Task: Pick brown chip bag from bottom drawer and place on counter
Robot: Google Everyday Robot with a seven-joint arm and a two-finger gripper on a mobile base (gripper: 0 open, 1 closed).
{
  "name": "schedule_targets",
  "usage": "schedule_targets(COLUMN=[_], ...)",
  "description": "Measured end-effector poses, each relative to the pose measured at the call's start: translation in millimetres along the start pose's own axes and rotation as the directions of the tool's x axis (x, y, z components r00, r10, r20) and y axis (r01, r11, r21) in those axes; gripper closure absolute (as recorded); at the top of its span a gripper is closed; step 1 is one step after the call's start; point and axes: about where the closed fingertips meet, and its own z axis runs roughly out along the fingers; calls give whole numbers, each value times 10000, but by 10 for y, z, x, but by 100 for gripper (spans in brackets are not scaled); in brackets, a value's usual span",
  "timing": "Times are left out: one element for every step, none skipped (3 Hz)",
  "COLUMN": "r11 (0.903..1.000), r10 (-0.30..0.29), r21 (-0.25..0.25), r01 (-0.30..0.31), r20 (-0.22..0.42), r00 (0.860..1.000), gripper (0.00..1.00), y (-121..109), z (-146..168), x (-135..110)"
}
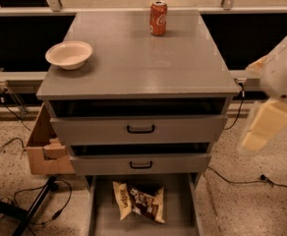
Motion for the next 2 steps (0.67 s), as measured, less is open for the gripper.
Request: schedule_targets(r11=[9998, 9997], r10=[197, 187], r21=[30, 147], r01=[-198, -187], r20=[218, 26], r00=[9996, 9998], gripper=[0, 0], y=[269, 546], z=[519, 1111], x=[166, 341])
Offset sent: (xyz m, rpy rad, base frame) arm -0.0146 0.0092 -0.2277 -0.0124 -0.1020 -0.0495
